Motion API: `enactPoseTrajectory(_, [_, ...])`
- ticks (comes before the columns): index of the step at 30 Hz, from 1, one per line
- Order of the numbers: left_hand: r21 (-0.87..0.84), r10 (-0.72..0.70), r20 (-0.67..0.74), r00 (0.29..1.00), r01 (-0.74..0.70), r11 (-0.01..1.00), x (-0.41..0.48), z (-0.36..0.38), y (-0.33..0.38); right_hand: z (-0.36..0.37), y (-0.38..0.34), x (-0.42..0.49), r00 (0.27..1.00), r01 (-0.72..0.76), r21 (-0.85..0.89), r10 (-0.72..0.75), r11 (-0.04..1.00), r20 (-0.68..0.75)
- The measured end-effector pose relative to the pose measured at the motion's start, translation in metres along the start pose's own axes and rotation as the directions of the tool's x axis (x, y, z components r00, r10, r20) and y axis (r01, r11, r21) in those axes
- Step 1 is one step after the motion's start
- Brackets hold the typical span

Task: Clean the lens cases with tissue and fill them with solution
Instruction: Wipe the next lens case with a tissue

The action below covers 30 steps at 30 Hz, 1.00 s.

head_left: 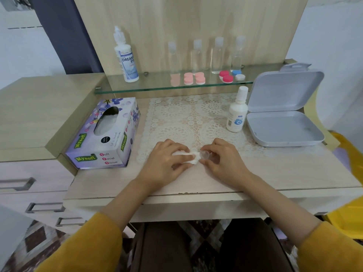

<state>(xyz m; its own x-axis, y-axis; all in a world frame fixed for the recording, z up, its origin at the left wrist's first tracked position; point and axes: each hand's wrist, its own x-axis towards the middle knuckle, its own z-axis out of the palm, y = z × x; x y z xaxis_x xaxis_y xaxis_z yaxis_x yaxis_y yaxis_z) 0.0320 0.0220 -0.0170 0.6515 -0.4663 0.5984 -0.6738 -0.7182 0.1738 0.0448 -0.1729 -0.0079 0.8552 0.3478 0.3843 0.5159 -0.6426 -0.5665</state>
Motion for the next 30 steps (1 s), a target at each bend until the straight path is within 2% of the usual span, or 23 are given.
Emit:
enactPoseTrajectory(4, [0.006,0.034,0.007,0.999,-0.034,0.999,-0.001,0.0012,-0.0032,-0.0018,-0.0013,-0.0021,0.999,0.034,0.024,-0.034,0.999,-0.015])
enactPoseTrajectory(12, [0.115,0.123,-0.079,0.989,-0.114,0.987,-0.001,0.0037,-0.0021,-0.0005,-0.0037,-0.0029,0.998,0.054,0.053,-0.054,0.997,-0.013])
enactPoseTrajectory(16, [0.182,0.133,-0.076,0.988,-0.118,0.976,-0.0022,0.0038,-0.0014,-0.0001,-0.0034,-0.0024,0.998,0.067,0.058,-0.066,0.996,-0.025])
enactPoseTrajectory(20, [0.121,0.133,-0.014,0.991,-0.13,0.984,-0.0025,0.0029,-0.0042,0.0005,-0.0015,-0.0034,0.997,0.064,0.048,-0.062,0.997,-0.039])
enactPoseTrajectory(24, [0.05,0.093,-0.033,0.995,-0.091,0.995,-0.0022,0.0023,-0.0023,0.0032,-0.0017,-0.0032,0.997,0.074,0.036,-0.072,0.997,-0.041])
enactPoseTrajectory(30, [0.121,0.092,-0.035,0.995,-0.087,0.989,-0.0038,0.0007,-0.0002,0.0022,-0.0017,-0.0038,0.994,0.09,0.024,-0.089,0.996,-0.057])
